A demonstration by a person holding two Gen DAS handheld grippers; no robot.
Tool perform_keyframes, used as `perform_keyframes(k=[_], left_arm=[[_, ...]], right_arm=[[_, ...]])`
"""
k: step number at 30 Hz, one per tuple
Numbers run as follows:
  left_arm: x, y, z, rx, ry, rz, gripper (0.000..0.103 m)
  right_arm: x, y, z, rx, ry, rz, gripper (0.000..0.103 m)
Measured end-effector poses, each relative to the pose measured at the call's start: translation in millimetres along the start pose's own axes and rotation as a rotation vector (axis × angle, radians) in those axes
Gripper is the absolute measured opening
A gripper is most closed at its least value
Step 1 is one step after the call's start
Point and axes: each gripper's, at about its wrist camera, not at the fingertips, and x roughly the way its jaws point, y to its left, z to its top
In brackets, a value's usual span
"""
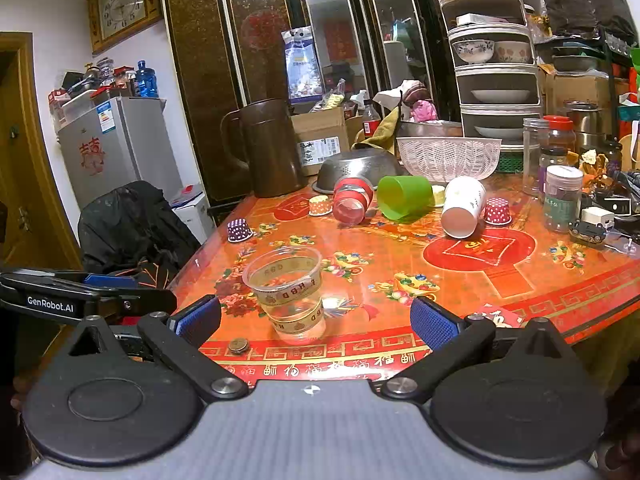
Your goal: Flip cup upright
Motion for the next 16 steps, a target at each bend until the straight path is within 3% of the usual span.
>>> perform_keyframes(k=[11, 16], left_arm=[[0.4, 0.0, 0.5, 0.005, -0.001, 0.0, 0.103], [-2.5, 2.2, -0.7, 0.024, -0.047, 0.048, 0.103]], right_arm=[[0.0, 1.0, 0.4, 0.002, 0.002, 0.002, 0.102], [4.3, 0.9, -2.1, 0.003, -0.02, 0.02, 0.102]])
